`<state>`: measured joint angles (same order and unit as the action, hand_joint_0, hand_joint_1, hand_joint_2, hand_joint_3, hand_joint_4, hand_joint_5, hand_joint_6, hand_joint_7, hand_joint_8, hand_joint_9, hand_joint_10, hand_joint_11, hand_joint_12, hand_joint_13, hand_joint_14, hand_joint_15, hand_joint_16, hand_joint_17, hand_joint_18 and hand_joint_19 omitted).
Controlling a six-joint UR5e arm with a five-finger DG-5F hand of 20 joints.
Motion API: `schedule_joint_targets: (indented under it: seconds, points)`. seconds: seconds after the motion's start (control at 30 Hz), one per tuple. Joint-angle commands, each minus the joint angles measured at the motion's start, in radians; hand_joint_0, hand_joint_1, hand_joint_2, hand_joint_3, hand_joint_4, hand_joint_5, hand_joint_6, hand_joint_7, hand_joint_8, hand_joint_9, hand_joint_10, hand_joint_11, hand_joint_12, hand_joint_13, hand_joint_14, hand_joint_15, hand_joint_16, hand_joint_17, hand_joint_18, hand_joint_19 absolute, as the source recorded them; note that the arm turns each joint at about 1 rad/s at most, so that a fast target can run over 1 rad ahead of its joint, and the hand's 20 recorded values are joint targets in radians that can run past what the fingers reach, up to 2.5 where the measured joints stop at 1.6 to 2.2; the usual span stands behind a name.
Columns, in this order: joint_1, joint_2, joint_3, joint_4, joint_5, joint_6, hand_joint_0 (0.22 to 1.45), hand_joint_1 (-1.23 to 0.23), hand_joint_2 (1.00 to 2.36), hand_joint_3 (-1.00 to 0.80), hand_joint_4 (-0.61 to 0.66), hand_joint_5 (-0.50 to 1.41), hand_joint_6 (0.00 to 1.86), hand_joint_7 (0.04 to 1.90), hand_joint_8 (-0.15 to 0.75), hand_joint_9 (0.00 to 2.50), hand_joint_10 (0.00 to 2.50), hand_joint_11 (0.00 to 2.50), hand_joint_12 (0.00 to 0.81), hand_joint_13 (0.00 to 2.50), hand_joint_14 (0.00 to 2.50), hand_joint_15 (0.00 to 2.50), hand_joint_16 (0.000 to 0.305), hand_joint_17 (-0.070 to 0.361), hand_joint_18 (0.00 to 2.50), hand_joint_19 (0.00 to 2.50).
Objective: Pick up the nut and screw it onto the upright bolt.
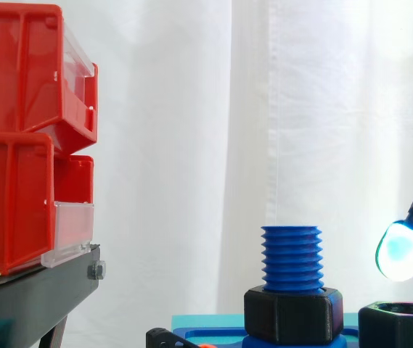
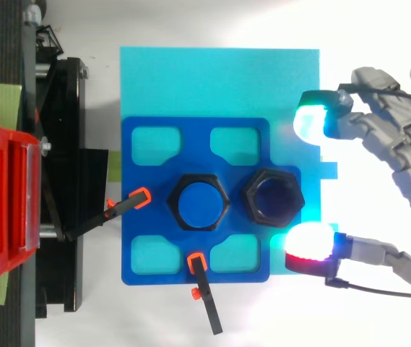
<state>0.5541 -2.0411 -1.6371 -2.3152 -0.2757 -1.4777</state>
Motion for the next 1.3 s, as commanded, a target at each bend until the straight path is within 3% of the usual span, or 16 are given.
schedule_joint_targets:
  seconds: [0.0, 0.17, 0.6, 0.87, 1.27]
  points:
    - [0.004, -0.031, 0.020, 0.008, 0.003, -0.026, 0.30, -0.72, 1.00, -0.50, 0.24, -0.27, 0.50, 0.80, 0.336, 0.21, 0.00, 0.00, 0.437, 0.23, 0.00, 0.00, 0.059, 0.133, 0.09, 0.00]
    - [0.007, -0.040, 0.039, 0.004, 0.004, -0.033, 0.31, -0.72, 1.00, -0.50, 0.25, -0.27, 0.50, 0.79, 0.339, 0.23, 0.00, 0.00, 0.436, 0.24, 0.00, 0.00, 0.059, 0.133, 0.12, 0.00]
    - [0.007, -0.042, 0.037, 0.002, 0.003, -0.035, 0.33, -0.71, 1.00, -0.50, 0.26, -0.27, 0.50, 0.79, 0.338, 0.23, 0.00, 0.00, 0.428, 0.25, 0.00, 0.00, 0.057, 0.128, 0.12, 0.00]
    - [0.007, -0.042, 0.037, 0.016, 0.003, -0.076, 0.35, -0.72, 1.00, -0.50, 0.25, -0.26, 0.50, 0.79, 0.333, 0.24, 0.00, 0.00, 0.417, 0.25, 0.00, 0.00, 0.055, 0.123, 0.13, 0.00]
    - [0.007, -0.050, 0.037, 0.017, 0.003, -0.072, 0.38, -0.70, 1.00, -0.50, 0.25, -0.26, 0.50, 0.80, 0.324, 0.25, 0.00, 0.00, 0.407, 0.25, 0.00, 0.00, 0.052, 0.117, 0.13, 0.00]
